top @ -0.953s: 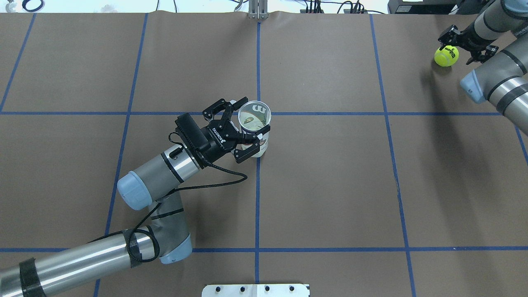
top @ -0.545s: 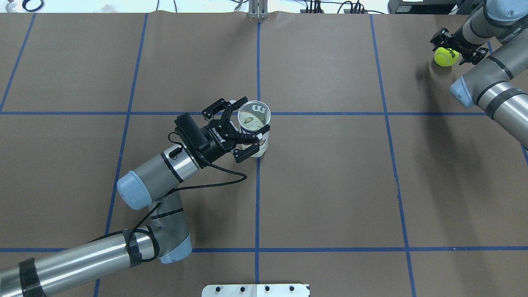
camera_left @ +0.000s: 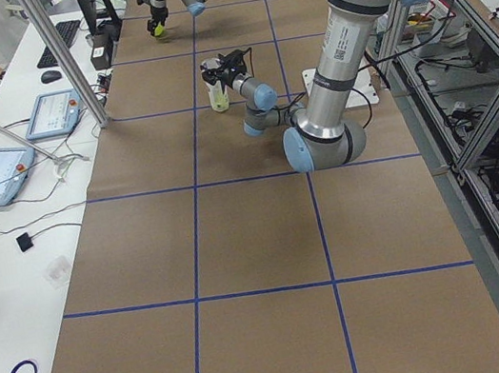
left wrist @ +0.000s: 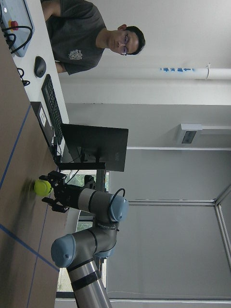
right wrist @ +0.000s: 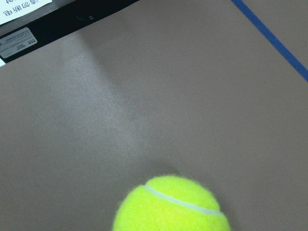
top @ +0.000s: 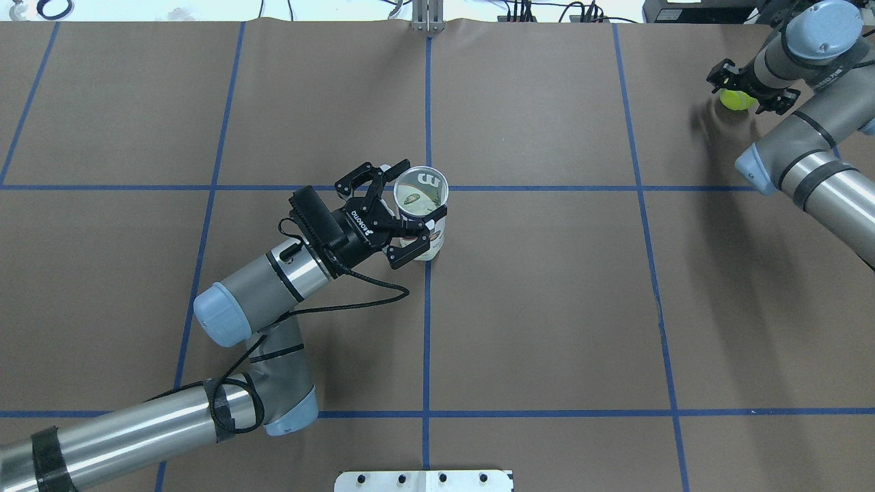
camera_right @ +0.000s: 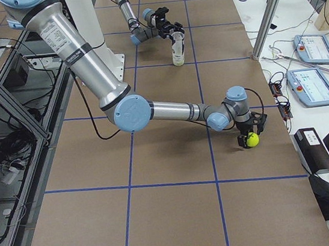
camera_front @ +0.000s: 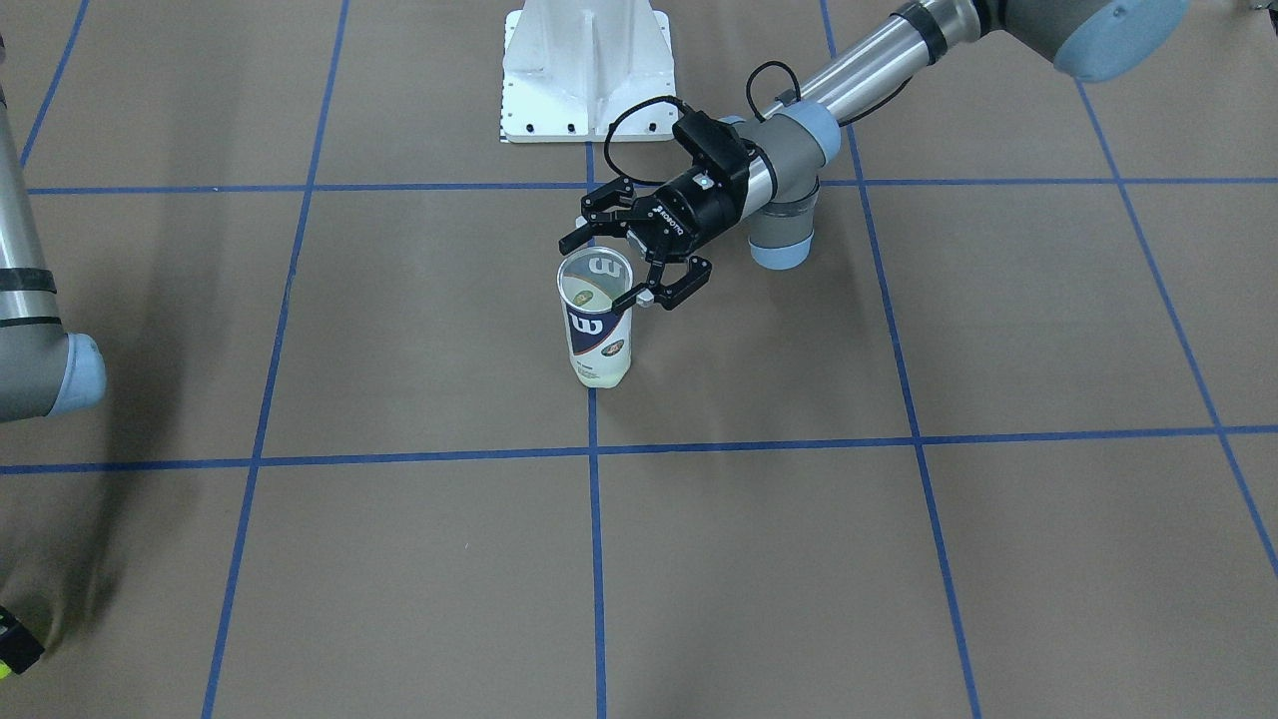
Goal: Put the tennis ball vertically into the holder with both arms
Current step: 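Carry the second ball with the right gripper above the tube opening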
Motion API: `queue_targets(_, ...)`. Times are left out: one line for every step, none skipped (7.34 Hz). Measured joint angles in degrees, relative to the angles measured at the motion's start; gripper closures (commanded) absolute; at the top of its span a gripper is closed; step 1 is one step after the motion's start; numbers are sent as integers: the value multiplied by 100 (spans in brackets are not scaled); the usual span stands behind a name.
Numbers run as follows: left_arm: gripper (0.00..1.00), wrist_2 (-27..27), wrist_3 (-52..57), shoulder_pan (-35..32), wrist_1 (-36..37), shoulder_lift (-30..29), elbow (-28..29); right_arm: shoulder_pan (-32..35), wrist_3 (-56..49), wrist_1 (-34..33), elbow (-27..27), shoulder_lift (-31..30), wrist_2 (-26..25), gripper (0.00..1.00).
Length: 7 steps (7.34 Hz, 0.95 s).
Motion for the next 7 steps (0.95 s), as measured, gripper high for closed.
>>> queue_targets(8, 0, 0, -1, 0, 0, 0, -3, -7, 3, 0, -3, -25, 98)
queue_targets(8, 0, 0, -1, 0, 0, 0, 2, -27, 0, 16, -6, -35, 100)
queue_targets(8, 0, 0, -1, 0, 0, 0, 30, -43, -35, 135, -9, -33, 100)
queue_targets(8, 0, 0, -1, 0, 0, 0, 76, -47, -333, 580, -45, -15, 100)
queue_targets(8, 0, 0, -1, 0, 0, 0, 101, -37, -1077, 1419, -143, 40, 100)
queue_targets(8, 0, 0, -1, 0, 1, 0, 72, 7, -2062, 2526, -311, 262, 100)
queue_targets(8, 0, 0, 3, 0, 4, 0, -20, 191, -2895, 3592, -477, 715, 100)
